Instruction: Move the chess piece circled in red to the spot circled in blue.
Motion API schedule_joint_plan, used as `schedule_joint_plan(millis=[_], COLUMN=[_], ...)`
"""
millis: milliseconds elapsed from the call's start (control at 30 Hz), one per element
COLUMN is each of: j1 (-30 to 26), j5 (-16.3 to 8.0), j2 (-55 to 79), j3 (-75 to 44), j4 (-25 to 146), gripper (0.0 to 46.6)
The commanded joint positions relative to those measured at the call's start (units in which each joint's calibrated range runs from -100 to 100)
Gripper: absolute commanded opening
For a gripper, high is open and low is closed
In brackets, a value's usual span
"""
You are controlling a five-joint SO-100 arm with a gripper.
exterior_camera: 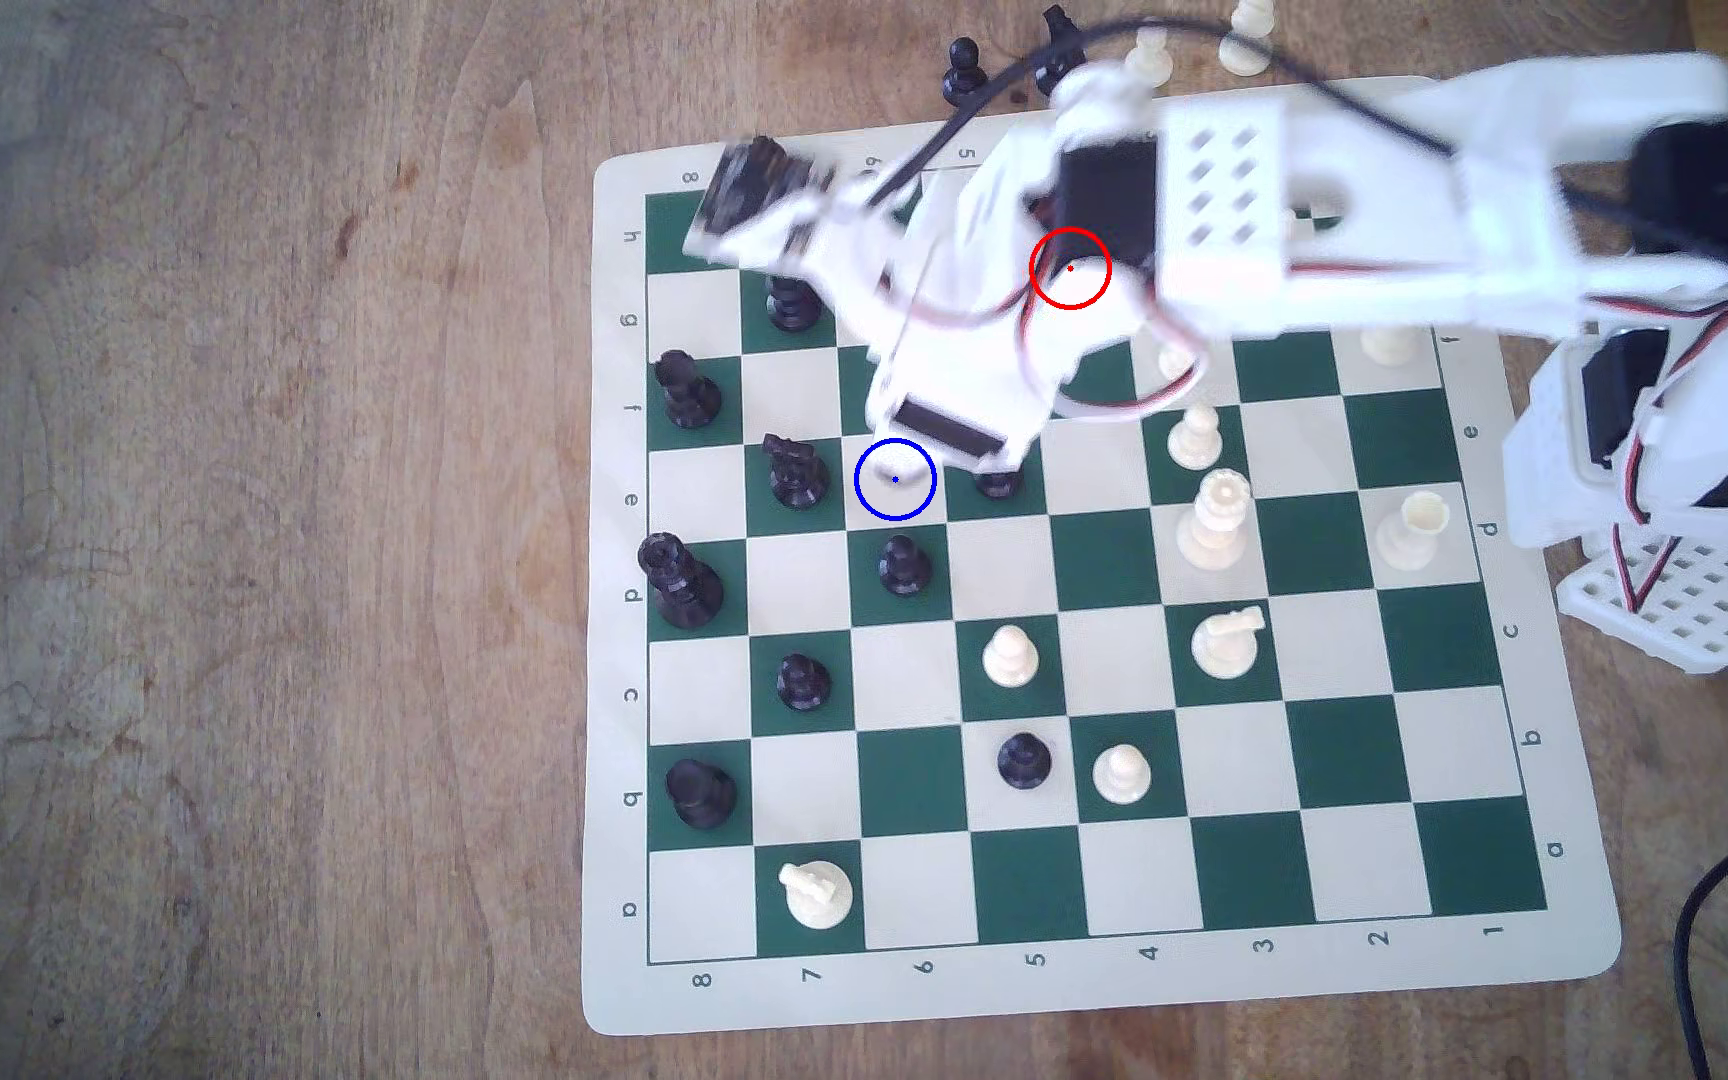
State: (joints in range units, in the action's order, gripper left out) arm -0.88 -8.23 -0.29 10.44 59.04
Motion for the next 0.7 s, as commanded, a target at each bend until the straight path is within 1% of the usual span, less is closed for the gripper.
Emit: schedule_joint_plan(millis=[0,400,667], j1=[0.14,0.45,0.53], j5=[-0.39,-0.44,-0.49], j2=[1.99,8.36,8.36], j3=[-6.18,-8.53,-8.63], j4=[-0.98,-3.27,-4.50], gripper=[0.3,0.3,0.3])
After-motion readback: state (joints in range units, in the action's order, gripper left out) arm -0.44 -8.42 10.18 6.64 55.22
